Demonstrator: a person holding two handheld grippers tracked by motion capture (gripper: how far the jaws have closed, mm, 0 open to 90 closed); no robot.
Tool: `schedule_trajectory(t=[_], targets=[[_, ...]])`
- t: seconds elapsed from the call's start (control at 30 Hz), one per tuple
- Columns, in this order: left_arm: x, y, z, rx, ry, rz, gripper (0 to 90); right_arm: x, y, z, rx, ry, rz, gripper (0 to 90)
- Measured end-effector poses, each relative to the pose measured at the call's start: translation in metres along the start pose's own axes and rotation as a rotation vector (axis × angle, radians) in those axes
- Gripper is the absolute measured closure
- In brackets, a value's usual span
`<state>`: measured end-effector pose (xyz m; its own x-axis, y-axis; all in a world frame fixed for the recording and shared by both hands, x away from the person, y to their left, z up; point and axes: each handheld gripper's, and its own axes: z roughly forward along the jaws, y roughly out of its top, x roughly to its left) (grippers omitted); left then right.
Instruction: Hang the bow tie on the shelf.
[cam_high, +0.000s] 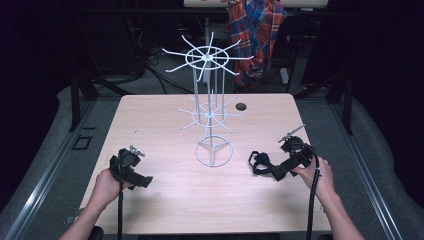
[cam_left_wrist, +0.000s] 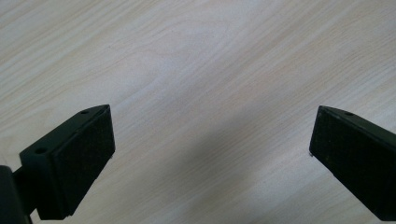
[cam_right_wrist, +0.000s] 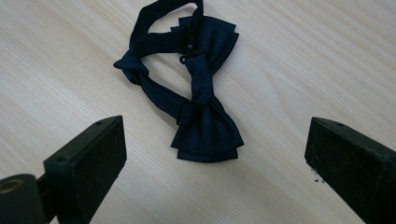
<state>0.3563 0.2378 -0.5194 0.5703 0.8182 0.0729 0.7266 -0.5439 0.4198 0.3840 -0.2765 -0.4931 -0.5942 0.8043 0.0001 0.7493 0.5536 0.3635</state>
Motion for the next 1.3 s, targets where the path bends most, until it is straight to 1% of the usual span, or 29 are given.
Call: schedule_trajectory(t=[0.13, 0.2, 0.27, 0.33, 0.37, 0.4, 0.47, 0.5, 0.53, 0.6, 0.63, 0.67, 0.77, 0.8, 0.87, 0.9, 0.93, 0.97, 1.07, 1.1, 1.13, 1.2, 1.23, 1.27, 1.3], targets=[[0.000, 0.000, 0.000, -0.002, 0.001, 0.002, 0.1, 0.001, 0.000, 0.000, -0.005, 0.004, 0.006, 5.1], [0.000, 0.000, 0.000, -0.004, 0.000, 0.001, 0.0, 0.002, 0.000, -0.002, 0.004, 0.002, -0.004, 5.2], [0.000, 0.000, -0.001, -0.004, -0.001, 0.001, 0.0, 0.003, 0.001, -0.002, -0.005, 0.004, 0.000, 5.5], [0.001, -0.001, -0.001, -0.003, -0.004, 0.001, 0.0, 0.004, 0.002, -0.002, -0.002, 0.007, -0.008, 5.5], [0.001, -0.001, -0.001, -0.002, -0.002, 0.001, 0.0, 0.005, 0.003, -0.001, -0.006, 0.004, -0.006, 5.5], [0.002, -0.002, 0.000, -0.004, 0.000, -0.005, 0.0, 0.007, 0.006, -0.001, -0.003, 0.008, -0.015, 5.6], [0.001, -0.001, -0.002, -0.006, 0.001, -0.006, 0.0, 0.009, 0.007, 0.000, -0.008, 0.012, -0.015, 5.4], [0.000, -0.001, -0.002, -0.008, -0.001, -0.003, 0.0, 0.010, 0.007, 0.000, -0.002, 0.010, -0.023, 5.3], [0.000, -0.001, -0.001, -0.005, -0.003, 0.000, 0.0, 0.011, 0.007, 0.001, -0.007, 0.019, -0.019, 5.0], [0.000, 0.000, -0.001, -0.004, -0.002, 0.000, 0.0, 0.011, 0.007, 0.000, -0.012, 0.015, -0.016, 4.8], [0.000, -0.001, 0.000, -0.003, -0.001, -0.001, 0.0, 0.012, 0.007, 0.001, -0.022, 0.023, -0.010, 4.5], [0.000, -0.001, 0.000, -0.001, -0.002, 0.000, 0.0, 0.011, 0.008, 0.000, -0.006, 0.016, -0.021, 4.0], [0.001, -0.001, -0.001, -0.001, -0.001, 0.000, 0.0, 0.011, 0.008, 0.000, -0.012, 0.023, -0.015, 3.7], [0.001, -0.001, -0.001, -0.003, -0.002, 0.000, 0.0, 0.012, 0.009, 0.001, -0.015, 0.034, -0.013, 3.3], [0.000, -0.001, -0.001, -0.002, -0.002, 0.001, 0.0, 0.013, 0.009, 0.001, -0.017, 0.029, -0.011, 3.2], [0.000, -0.001, -0.001, -0.005, -0.001, 0.002, 0.0, 0.014, 0.010, 0.002, -0.012, 0.034, -0.018, 3.0], [0.000, -0.001, -0.001, -0.005, -0.002, 0.002, 0.0, 0.016, 0.010, 0.003, -0.017, 0.050, -0.011, 3.0], [0.000, -0.001, -0.001, -0.005, -0.002, 0.002, 0.0, 0.016, 0.011, 0.004, -0.005, 0.046, -0.024, 2.9], [0.000, -0.001, 0.000, -0.002, -0.004, 0.000, 0.0, 0.019, 0.013, 0.006, 0.003, 0.046, -0.028, 2.0], [0.000, -0.001, 0.000, -0.001, -0.005, -0.001, 0.0, 0.021, 0.013, 0.008, -0.007, 0.062, -0.016, 1.5], [0.000, -0.001, 0.000, -0.003, -0.005, -0.001, 0.0, 0.022, 0.015, 0.011, 0.011, 0.054, -0.028, 1.1], [0.000, -0.001, 0.000, -0.001, -0.006, 0.001, 0.0, 0.023, 0.016, 0.014, 0.014, 0.062, -0.023, 0.8], [0.000, -0.001, 0.000, 0.000, -0.006, 0.002, 0.0, 0.024, 0.016, 0.016, 0.025, 0.060, -0.030, 0.8], [0.000, -0.001, 0.000, -0.001, -0.007, 0.003, 0.0, 0.026, 0.017, 0.018, 0.026, 0.056, -0.026, 0.7], [0.000, 0.000, 0.000, 0.000, -0.007, 0.003, 0.0, 0.026, 0.017, 0.020, 0.030, 0.063, -0.026, 0.5]])
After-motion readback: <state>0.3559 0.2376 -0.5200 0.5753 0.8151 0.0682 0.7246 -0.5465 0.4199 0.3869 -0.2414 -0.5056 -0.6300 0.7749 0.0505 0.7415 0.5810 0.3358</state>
